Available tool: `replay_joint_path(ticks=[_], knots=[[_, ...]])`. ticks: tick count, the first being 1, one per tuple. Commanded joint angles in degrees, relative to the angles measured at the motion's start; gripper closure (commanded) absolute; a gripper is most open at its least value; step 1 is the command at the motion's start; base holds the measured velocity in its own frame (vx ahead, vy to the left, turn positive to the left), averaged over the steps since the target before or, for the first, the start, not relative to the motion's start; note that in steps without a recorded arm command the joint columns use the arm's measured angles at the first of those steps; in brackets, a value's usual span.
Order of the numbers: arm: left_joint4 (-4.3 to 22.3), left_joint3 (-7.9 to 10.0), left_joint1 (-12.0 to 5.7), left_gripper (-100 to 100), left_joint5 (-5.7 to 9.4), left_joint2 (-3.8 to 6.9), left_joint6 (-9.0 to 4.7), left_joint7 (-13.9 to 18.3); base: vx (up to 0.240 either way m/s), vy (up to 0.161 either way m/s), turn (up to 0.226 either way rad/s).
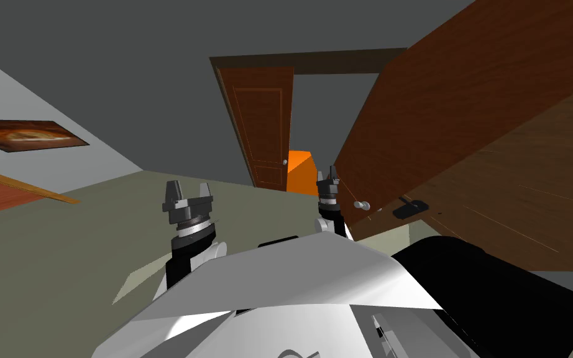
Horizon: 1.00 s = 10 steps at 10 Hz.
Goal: Pull the door open
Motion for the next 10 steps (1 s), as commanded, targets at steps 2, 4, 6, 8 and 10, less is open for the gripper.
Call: replay_joint_path(ticks=[2,4,6,8,10], knots=[[2.6,0.04,-0.87,-100,-0.67,0.76,-0.64,-1.95,0.086,-0.049,-0.013],[4.7,0.08,-1.56,-100,-1.21,1.32,-1.16,-3.52,0.118,-0.043,-0.015],[7.71,0.13,-2.57,-100,-1.99,2.03,-1.91,-5.78,0.147,-0.079,-0.014],[10.16,0.17,-3.38,-100,-2.62,2.58,-2.52,-7.62,0.102,-0.061,-0.013],[12.99,0.22,-4.33,-100,-3.35,3.17,-3.22,-9.75,0.112,-0.061,-0.014]])
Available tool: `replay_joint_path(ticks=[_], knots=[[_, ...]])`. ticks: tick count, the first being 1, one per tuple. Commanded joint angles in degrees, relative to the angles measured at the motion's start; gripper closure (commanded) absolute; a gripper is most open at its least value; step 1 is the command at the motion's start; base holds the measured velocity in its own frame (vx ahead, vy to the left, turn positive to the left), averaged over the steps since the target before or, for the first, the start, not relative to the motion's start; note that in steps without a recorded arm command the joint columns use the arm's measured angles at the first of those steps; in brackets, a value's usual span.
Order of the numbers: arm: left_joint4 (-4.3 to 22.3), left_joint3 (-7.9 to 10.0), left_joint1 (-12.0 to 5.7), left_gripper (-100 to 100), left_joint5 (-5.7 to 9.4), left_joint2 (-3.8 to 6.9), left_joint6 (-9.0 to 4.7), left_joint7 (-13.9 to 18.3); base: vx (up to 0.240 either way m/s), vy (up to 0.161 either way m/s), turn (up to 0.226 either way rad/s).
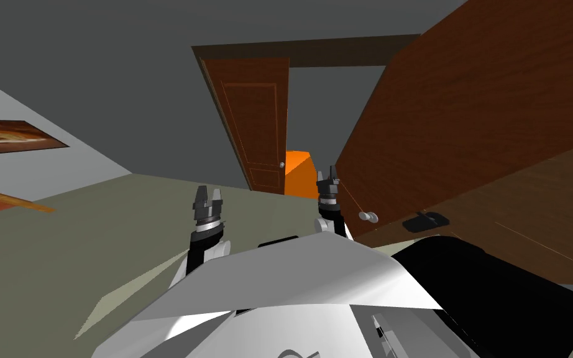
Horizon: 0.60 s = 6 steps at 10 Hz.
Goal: Pull the door open
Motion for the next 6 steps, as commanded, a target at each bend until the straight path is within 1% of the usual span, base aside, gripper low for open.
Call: replay_joint_path(ticks=[1,2,3,6], knots=[[1.34,-0.11,-0.5,-100,-0.59,0.31,-0.01,-1.72,0.138,-0.046,-0.015],[3.38,-0.07,-1.18,-100,-1.12,0.71,-0.52,-3.25,0.157,-0.074,-0.024],[4.48,-0.05,-1.55,-100,-1.4,0.92,-0.79,-4.08,0.144,-0.087,-0.013],[7.77,0.0,-2.65,-100,-2.25,1.54,-1.61,-6.55,0.096,-0.062,-0.011]])
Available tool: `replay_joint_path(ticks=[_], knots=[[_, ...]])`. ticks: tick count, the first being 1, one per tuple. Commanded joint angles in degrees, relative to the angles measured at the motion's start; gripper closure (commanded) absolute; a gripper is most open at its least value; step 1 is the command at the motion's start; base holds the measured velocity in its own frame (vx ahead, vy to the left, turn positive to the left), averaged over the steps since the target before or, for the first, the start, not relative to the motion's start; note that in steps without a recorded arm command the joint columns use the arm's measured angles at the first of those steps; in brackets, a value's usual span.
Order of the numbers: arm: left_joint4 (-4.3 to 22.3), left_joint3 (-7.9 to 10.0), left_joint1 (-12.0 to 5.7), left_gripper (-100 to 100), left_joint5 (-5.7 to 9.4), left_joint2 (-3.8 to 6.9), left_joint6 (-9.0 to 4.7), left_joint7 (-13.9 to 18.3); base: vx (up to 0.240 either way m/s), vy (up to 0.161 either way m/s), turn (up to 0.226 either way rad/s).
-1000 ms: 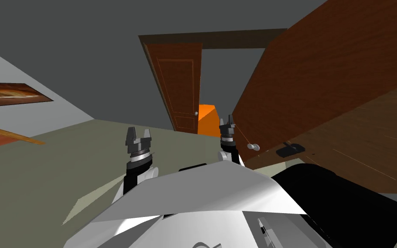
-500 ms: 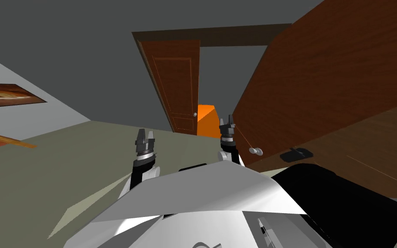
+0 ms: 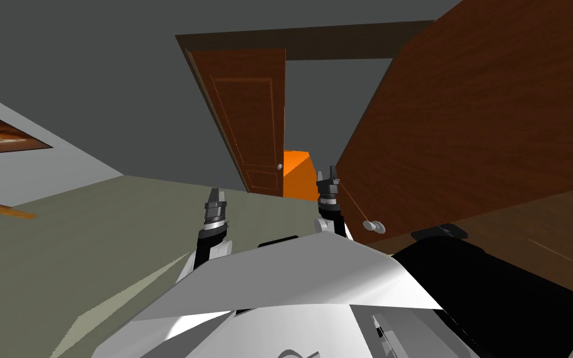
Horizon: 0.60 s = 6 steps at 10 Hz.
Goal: Pull the door open
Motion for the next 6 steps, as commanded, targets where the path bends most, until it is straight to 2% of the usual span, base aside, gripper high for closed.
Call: replay_joint_path(ticks=[1,6], knots=[[1.62,0.01,-0.43,-100,-0.46,0.36,-0.47,-1.42,0.106,-0.052,-0.014],[7.69,0.12,-2.46,-100,-2.03,1.41,-1.97,-5.98,0.091,-0.055,-0.013]])
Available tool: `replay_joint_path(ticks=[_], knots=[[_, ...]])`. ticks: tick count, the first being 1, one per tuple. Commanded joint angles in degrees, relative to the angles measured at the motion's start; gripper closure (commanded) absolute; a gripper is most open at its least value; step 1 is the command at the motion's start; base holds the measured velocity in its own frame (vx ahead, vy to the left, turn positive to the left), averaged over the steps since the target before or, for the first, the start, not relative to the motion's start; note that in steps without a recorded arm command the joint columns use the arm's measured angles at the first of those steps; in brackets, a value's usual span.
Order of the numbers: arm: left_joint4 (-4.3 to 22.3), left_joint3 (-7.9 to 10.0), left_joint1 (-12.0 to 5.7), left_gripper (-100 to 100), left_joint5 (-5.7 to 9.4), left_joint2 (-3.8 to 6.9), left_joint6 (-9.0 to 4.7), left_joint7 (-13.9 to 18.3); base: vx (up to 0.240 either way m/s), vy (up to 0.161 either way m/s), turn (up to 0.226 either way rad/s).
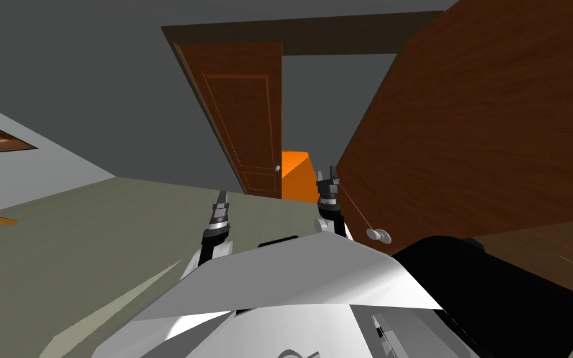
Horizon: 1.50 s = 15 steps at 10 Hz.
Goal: Pull the door open
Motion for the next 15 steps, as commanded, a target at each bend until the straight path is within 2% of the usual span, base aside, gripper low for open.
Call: replay_joint_path(ticks=[1,15], knots=[[2.05,-0.03,-0.76,-100,-0.57,0.25,-0.5,-1.66,0.101,-0.056,-0.011],[20.42,0.29,-6.88,-100,-5.31,3.18,-5.05,-15.45,0.102,-0.063,-0.015]])
